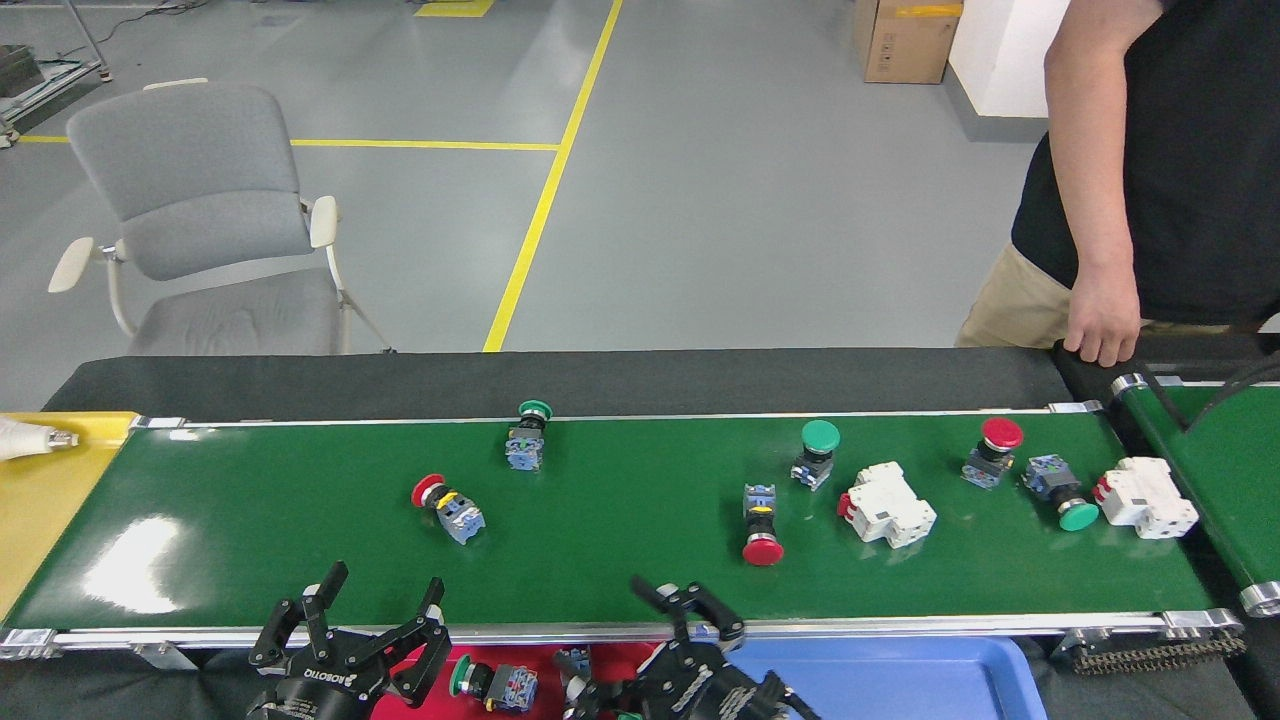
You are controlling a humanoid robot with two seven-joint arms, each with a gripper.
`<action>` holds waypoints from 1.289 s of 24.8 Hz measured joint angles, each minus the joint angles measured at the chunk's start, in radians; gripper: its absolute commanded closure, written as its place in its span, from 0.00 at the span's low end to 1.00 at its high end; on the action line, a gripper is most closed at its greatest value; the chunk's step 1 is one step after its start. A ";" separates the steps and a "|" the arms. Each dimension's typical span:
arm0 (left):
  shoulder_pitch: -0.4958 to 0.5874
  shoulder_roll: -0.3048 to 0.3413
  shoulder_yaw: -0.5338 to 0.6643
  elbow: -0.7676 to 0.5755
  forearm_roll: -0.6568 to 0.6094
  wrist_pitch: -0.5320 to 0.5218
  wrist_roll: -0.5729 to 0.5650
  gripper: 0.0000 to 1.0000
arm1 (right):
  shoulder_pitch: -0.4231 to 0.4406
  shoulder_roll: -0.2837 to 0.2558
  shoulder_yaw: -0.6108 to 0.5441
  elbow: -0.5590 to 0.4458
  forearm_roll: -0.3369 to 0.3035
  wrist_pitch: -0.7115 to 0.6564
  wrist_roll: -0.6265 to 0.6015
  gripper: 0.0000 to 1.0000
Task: Pick switch part from conveyor to tray
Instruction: 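Grasp the white switch block with the right gripper, red button with left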
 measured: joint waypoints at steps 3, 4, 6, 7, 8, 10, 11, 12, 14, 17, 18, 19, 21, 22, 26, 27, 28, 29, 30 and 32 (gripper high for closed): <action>-0.036 0.000 0.005 0.034 0.000 0.017 -0.023 0.00 | 0.091 -0.024 -0.120 -0.007 0.000 0.139 -0.123 0.00; -0.045 0.000 0.005 0.041 0.000 0.020 -0.027 0.00 | 0.113 -0.032 -0.145 -0.007 -0.001 0.159 -0.142 0.00; -0.068 0.000 0.005 0.062 0.000 0.024 -0.032 0.00 | 0.121 -0.034 -0.178 -0.007 -0.001 0.183 -0.170 0.00; -0.085 0.000 0.005 0.080 0.000 0.028 -0.032 0.00 | 0.120 -0.034 -0.184 -0.007 -0.001 0.189 -0.173 0.00; -0.105 0.000 0.005 0.100 0.000 0.038 -0.033 0.00 | 0.119 -0.034 -0.186 -0.006 -0.001 0.192 -0.174 0.00; -0.163 0.001 0.005 0.164 -0.001 0.054 -0.034 0.00 | 0.109 -0.034 -0.186 -0.001 0.005 0.200 -0.176 0.00; -0.192 0.004 0.005 0.198 -0.001 0.058 -0.034 0.00 | 0.102 -0.034 -0.186 0.004 0.009 0.201 -0.177 0.00; -0.223 0.013 0.005 0.230 -0.001 0.064 -0.034 0.00 | 0.093 -0.034 -0.186 0.011 0.012 0.201 -0.163 0.00; -0.265 0.034 0.006 0.284 -0.001 0.080 -0.035 0.00 | 0.058 -0.035 -0.185 0.034 0.022 0.202 -0.128 0.00; -0.317 0.070 0.005 0.364 -0.001 0.117 -0.037 0.01 | -0.026 -0.042 -0.167 0.095 0.037 0.206 -0.074 0.00; -0.332 0.082 0.006 0.388 -0.001 0.128 -0.038 0.03 | -0.054 -0.042 -0.155 0.115 0.039 0.205 -0.064 0.00; -0.349 0.094 0.006 0.422 -0.001 0.146 -0.038 0.06 | -0.089 -0.042 -0.140 0.141 0.040 0.203 -0.057 0.00; -0.377 0.107 0.003 0.484 -0.001 0.188 -0.034 0.18 | -0.148 -0.042 -0.120 0.188 0.040 0.201 -0.033 0.00; -0.387 0.111 0.001 0.509 -0.001 0.209 -0.032 0.26 | -0.173 -0.042 -0.111 0.208 0.040 0.198 -0.025 0.00; -0.411 0.120 -0.002 0.556 0.005 0.246 -0.024 0.68 | -0.243 -0.041 -0.050 0.280 0.035 0.155 -0.003 0.00; -0.412 0.120 -0.002 0.558 0.008 0.249 -0.023 0.72 | -0.249 -0.041 -0.044 0.289 0.034 0.137 0.000 0.00; -0.412 0.121 -0.002 0.559 0.010 0.253 -0.021 0.76 | -0.251 -0.040 -0.042 0.292 0.033 0.112 0.003 0.00; -0.412 0.121 0.000 0.560 0.012 0.257 -0.018 0.80 | -0.251 -0.037 -0.041 0.293 0.033 0.095 0.004 0.00; -0.412 0.122 0.000 0.562 0.014 0.258 -0.006 0.82 | -0.251 -0.031 -0.040 0.293 0.033 0.077 0.005 0.00; -0.411 0.122 0.000 0.565 0.014 0.261 0.022 0.87 | -0.251 -0.023 -0.036 0.293 0.033 0.054 0.006 0.00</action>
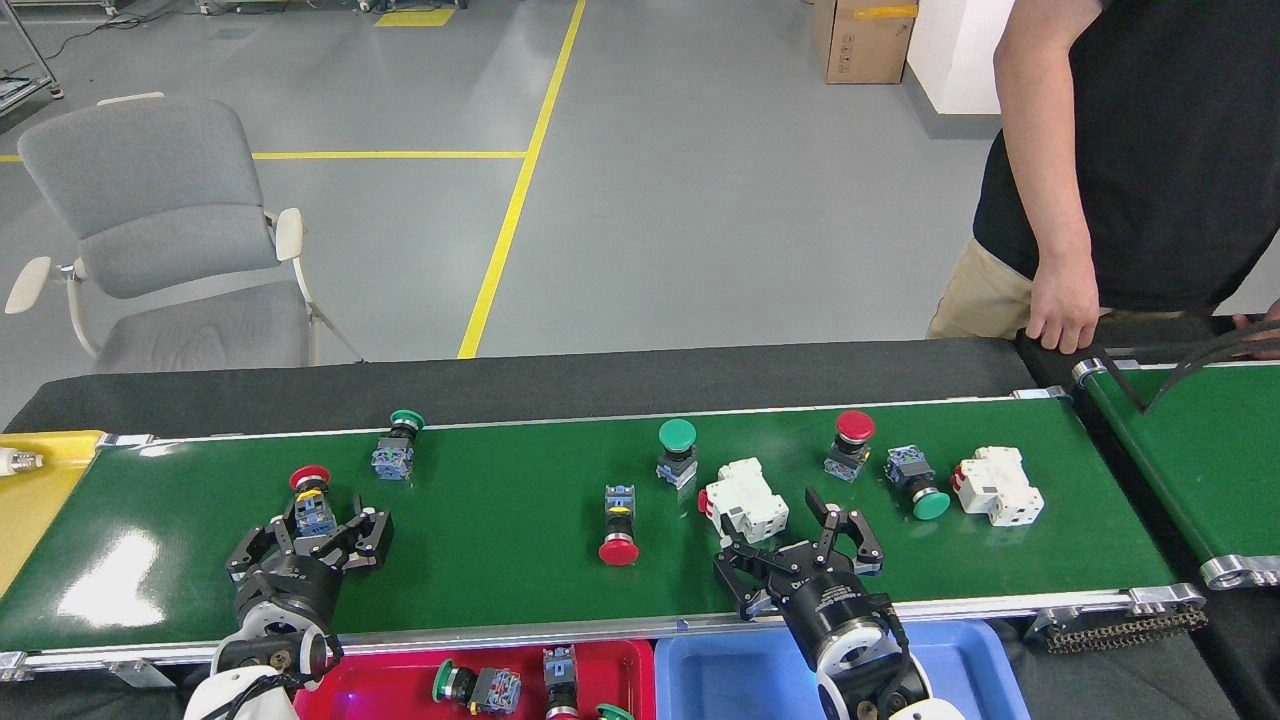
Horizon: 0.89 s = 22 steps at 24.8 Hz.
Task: Pick switch part from conveyor to tray
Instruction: 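Grasp the white switch block with the right gripper, red button with left, then lower the white block into the blue bin and red button into red bin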
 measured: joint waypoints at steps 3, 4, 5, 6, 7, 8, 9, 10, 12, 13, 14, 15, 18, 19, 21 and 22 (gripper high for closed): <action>0.005 0.000 -0.008 -0.003 0.000 0.001 0.023 0.90 | 0.000 0.003 0.005 0.009 0.000 -0.011 0.001 0.00; 0.009 0.000 -0.013 -0.009 0.000 -0.011 0.025 0.91 | 0.000 0.004 0.005 0.016 0.000 -0.012 0.001 0.00; 0.021 0.000 -0.025 -0.030 0.000 -0.037 0.028 0.90 | -0.002 0.006 0.005 0.028 0.000 -0.014 0.002 0.00; 0.043 0.000 -0.041 -0.071 0.000 -0.072 0.030 0.88 | -0.003 0.008 0.006 0.037 0.000 -0.017 0.003 0.00; 0.076 0.000 -0.057 -0.127 0.000 -0.122 0.032 0.82 | -0.007 0.012 0.006 0.048 -0.001 -0.018 0.004 0.00; 0.127 0.000 -0.078 -0.203 0.000 -0.187 0.033 0.75 | -0.013 0.016 0.006 0.061 -0.001 -0.016 0.005 0.00; 0.195 0.000 -0.093 -0.286 0.000 -0.268 0.034 0.64 | -0.021 0.020 0.006 0.071 -0.001 -0.009 0.006 0.05; 0.258 0.000 -0.099 -0.364 0.000 -0.349 0.034 0.47 | -0.032 0.024 0.006 0.085 -0.001 -0.002 0.006 0.13; 0.370 -0.001 -0.102 -0.493 0.000 -0.472 0.034 0.00 | -0.045 0.033 0.006 0.103 0.000 0.008 0.007 0.50; 0.424 -0.007 -0.104 -0.545 0.000 -0.515 0.035 0.00 | -0.051 0.034 0.007 0.109 0.002 0.009 0.007 0.62; 0.465 -0.016 -0.107 -0.578 0.000 -0.541 0.035 0.00 | -0.055 0.034 0.010 0.113 0.003 0.010 0.008 0.78; 0.495 -0.024 -0.109 -0.598 0.000 -0.559 0.035 0.00 | -0.056 0.034 0.015 0.114 0.004 0.010 0.009 0.87; 0.524 -0.036 -0.098 -0.617 -0.001 -0.582 0.035 0.00 | -0.058 0.034 0.022 0.114 0.004 0.011 0.015 0.98; 0.523 -0.036 -0.083 -0.618 -0.001 -0.586 0.035 0.00 | -0.057 0.034 0.023 0.113 0.004 0.012 0.016 0.98; 0.524 -0.037 -0.015 -0.619 -0.001 -0.564 0.036 0.00 | -0.055 0.034 0.023 0.106 0.003 0.016 0.018 0.98; 0.524 -0.044 0.029 -0.619 -0.001 -0.536 0.037 0.00 | -0.051 0.033 0.023 0.092 0.003 0.018 0.021 0.98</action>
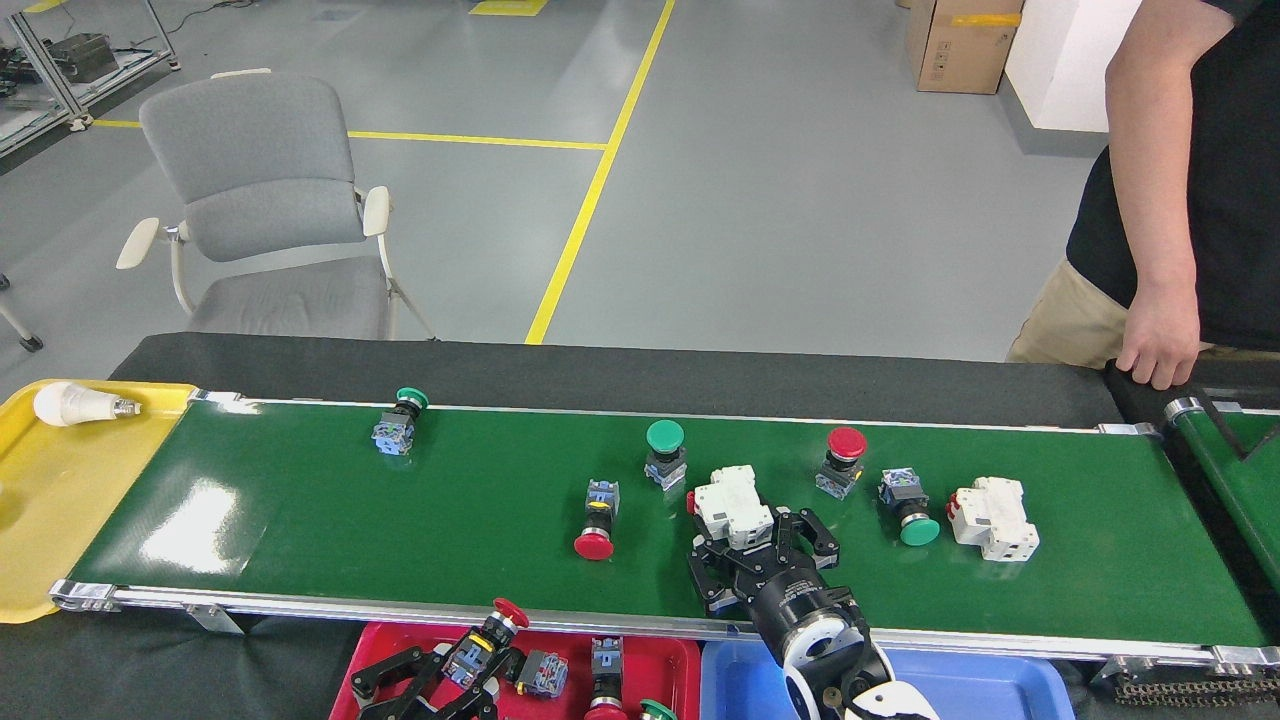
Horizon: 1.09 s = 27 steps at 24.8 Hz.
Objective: Pick switch part from conveyor to tray
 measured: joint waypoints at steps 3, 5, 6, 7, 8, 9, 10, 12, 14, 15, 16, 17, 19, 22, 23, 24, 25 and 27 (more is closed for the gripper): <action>0.000 -0.016 0.108 0.004 0.000 0.088 0.001 0.00 | 0.041 -0.030 0.000 -0.124 -0.002 -0.024 -0.010 0.98; 0.001 -0.016 0.170 0.010 0.000 0.129 0.002 0.00 | 0.139 -0.128 -0.007 -0.276 -0.008 -0.073 -0.037 0.96; 0.002 -0.016 0.185 0.011 0.000 0.139 0.002 0.00 | 0.204 -0.174 -0.018 -0.343 -0.017 -0.101 -0.054 0.95; 0.004 -0.016 0.194 0.011 0.000 0.144 0.002 0.00 | 0.270 -0.212 -0.035 -0.396 -0.033 -0.127 -0.074 0.95; 0.008 -0.016 0.201 0.011 0.000 0.147 0.002 0.00 | 0.335 -0.245 -0.059 -0.428 -0.047 -0.153 -0.104 0.94; 0.014 -0.016 0.205 0.010 0.000 0.150 0.002 0.00 | 0.389 -0.274 -0.088 -0.437 -0.055 -0.180 -0.150 0.94; 0.015 -0.016 0.206 0.010 0.000 0.153 0.002 0.00 | 0.422 -0.293 -0.116 -0.438 -0.060 -0.202 -0.192 0.91; 0.015 -0.016 0.210 0.006 0.000 0.155 0.002 0.00 | 0.491 -0.318 -0.191 -0.441 -0.065 -0.240 -0.257 0.69; 0.015 -0.016 0.211 0.005 0.000 0.156 0.002 0.00 | 0.579 -0.319 -0.270 -0.440 -0.073 -0.263 -0.286 0.10; 0.015 -0.016 0.207 0.004 0.000 0.157 0.002 0.00 | 0.606 -0.314 -0.299 -0.439 -0.080 -0.269 -0.296 0.01; 0.014 -0.016 0.203 0.001 0.000 0.159 0.002 0.00 | 0.624 -0.303 -0.323 -0.438 -0.084 -0.273 -0.301 0.01; 0.013 -0.016 0.196 -0.002 0.002 0.160 0.003 0.00 | 0.646 -0.286 -0.342 -0.435 -0.087 -0.276 -0.309 0.01; -0.005 -0.016 0.148 -0.001 0.002 0.158 0.005 0.00 | 0.671 -0.267 -0.369 -0.432 -0.095 -0.280 -0.313 0.01; -0.067 -0.017 0.067 0.002 0.002 0.153 0.004 0.00 | 0.670 -0.207 -0.411 -0.432 -0.155 -0.285 -0.314 0.01; -0.083 -0.017 0.052 0.002 0.002 0.153 0.002 0.00 | 0.663 -0.164 -0.421 -0.431 -0.167 -0.276 -0.316 0.01; -0.096 -0.018 0.044 0.003 0.000 0.153 0.000 0.00 | 0.649 -0.122 -0.426 -0.432 -0.172 -0.263 -0.317 0.01; -0.109 -0.019 0.033 0.007 -0.002 0.154 -0.001 0.00 | 0.633 -0.086 -0.426 -0.433 -0.170 -0.246 -0.315 0.01; -0.135 -0.019 -0.002 0.032 -0.003 0.156 -0.003 0.00 | 0.601 -0.054 -0.424 -0.435 -0.128 -0.195 -0.303 0.01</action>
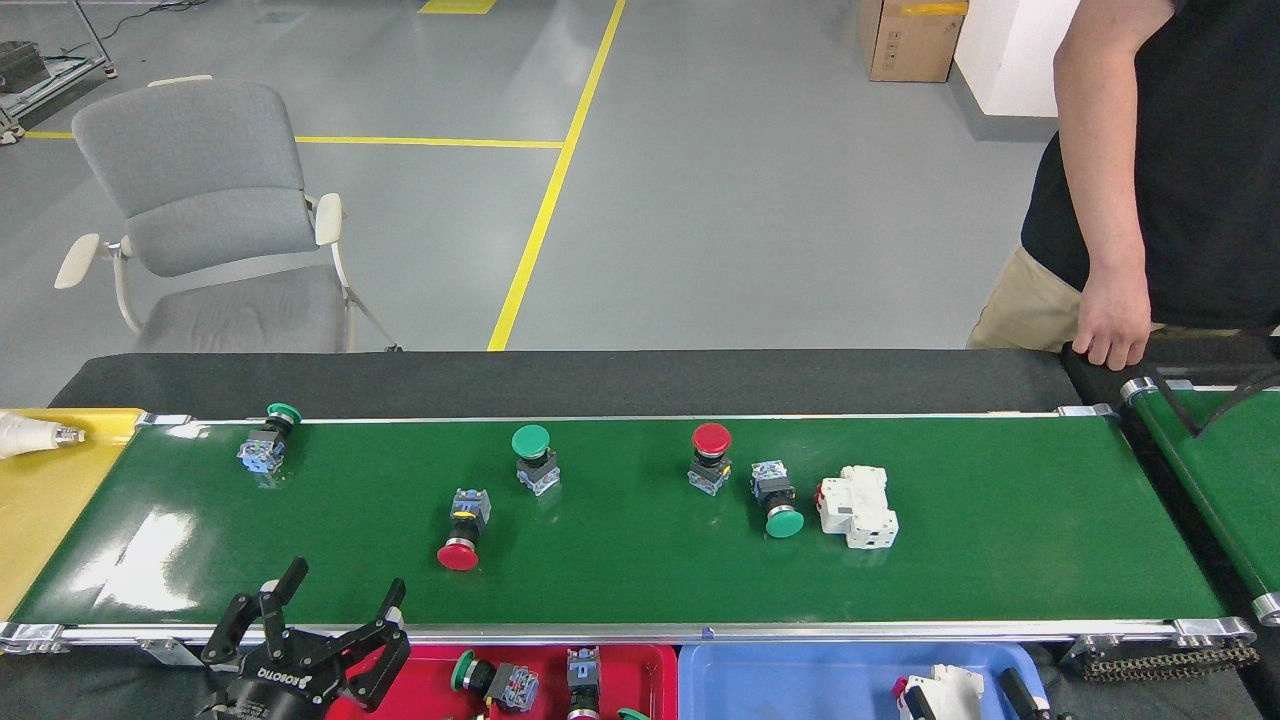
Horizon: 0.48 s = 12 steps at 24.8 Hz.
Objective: Pick switch part from conveyor to tray
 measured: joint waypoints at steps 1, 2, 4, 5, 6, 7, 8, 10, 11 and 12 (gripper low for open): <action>-0.012 0.001 -0.015 0.020 0.000 0.000 -0.001 0.00 | -0.011 0.006 0.002 0.000 0.040 0.034 0.012 0.01; -0.020 0.001 -0.022 0.034 0.000 0.000 -0.001 0.00 | -0.020 0.015 0.011 0.000 0.069 0.062 0.022 0.01; -0.034 0.001 -0.027 0.068 -0.001 0.000 -0.002 0.00 | -0.032 0.028 0.041 0.000 0.101 0.105 0.044 0.01; -0.040 0.001 -0.028 0.085 -0.001 0.000 -0.003 0.00 | -0.034 0.028 0.048 0.000 0.105 0.118 0.051 0.01; -0.047 0.002 -0.028 0.100 -0.001 0.000 -0.003 0.00 | -0.035 0.028 0.051 0.000 0.107 0.125 0.055 0.01; -0.058 0.004 -0.028 0.119 -0.001 0.000 -0.004 0.00 | -0.037 0.028 0.053 0.000 0.108 0.132 0.058 0.01; -0.073 0.004 -0.028 0.139 -0.001 0.001 -0.006 0.00 | -0.044 0.028 0.056 0.000 0.111 0.136 0.065 0.01; -0.101 0.004 -0.028 0.188 -0.001 0.002 -0.014 0.00 | -0.092 0.028 0.090 0.002 0.115 0.140 0.087 0.01; -0.112 0.004 -0.027 0.208 -0.001 0.003 -0.018 0.00 | -0.126 0.028 0.122 0.006 0.116 0.140 0.104 0.01; -0.125 0.004 -0.025 0.227 -0.001 0.004 -0.020 0.00 | -0.159 0.028 0.149 0.015 0.117 0.143 0.123 0.01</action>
